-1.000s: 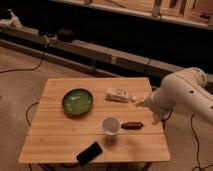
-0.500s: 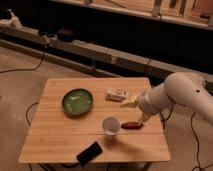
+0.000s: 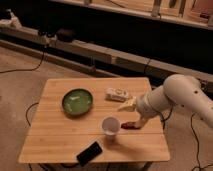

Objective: Pick up the ceramic cup

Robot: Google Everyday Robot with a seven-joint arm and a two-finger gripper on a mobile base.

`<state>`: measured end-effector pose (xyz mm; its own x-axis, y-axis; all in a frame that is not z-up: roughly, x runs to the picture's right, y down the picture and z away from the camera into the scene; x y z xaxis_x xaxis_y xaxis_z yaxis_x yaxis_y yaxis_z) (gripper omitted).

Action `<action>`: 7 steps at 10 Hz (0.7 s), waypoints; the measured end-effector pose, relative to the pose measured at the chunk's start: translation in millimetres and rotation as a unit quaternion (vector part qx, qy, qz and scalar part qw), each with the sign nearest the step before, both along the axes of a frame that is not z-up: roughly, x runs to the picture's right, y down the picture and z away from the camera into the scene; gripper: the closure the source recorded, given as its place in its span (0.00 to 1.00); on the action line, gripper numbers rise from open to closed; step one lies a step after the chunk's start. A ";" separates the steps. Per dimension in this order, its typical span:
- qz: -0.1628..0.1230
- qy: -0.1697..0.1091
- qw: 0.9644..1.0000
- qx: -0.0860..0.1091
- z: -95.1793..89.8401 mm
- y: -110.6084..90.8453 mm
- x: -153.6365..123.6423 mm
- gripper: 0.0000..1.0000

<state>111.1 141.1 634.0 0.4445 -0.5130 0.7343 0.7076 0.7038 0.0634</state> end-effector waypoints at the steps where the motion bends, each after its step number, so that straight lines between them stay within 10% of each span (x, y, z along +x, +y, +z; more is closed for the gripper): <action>1: 0.000 -0.003 1.000 -0.021 7.3 13.4 -0.1 0.35; 7: 0.000 0.017 0.998 -0.058 61.7 34.9 1.6 0.35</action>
<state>112.7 176.0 695.6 0.4704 -0.4255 0.7731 0.7081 0.7049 -0.0429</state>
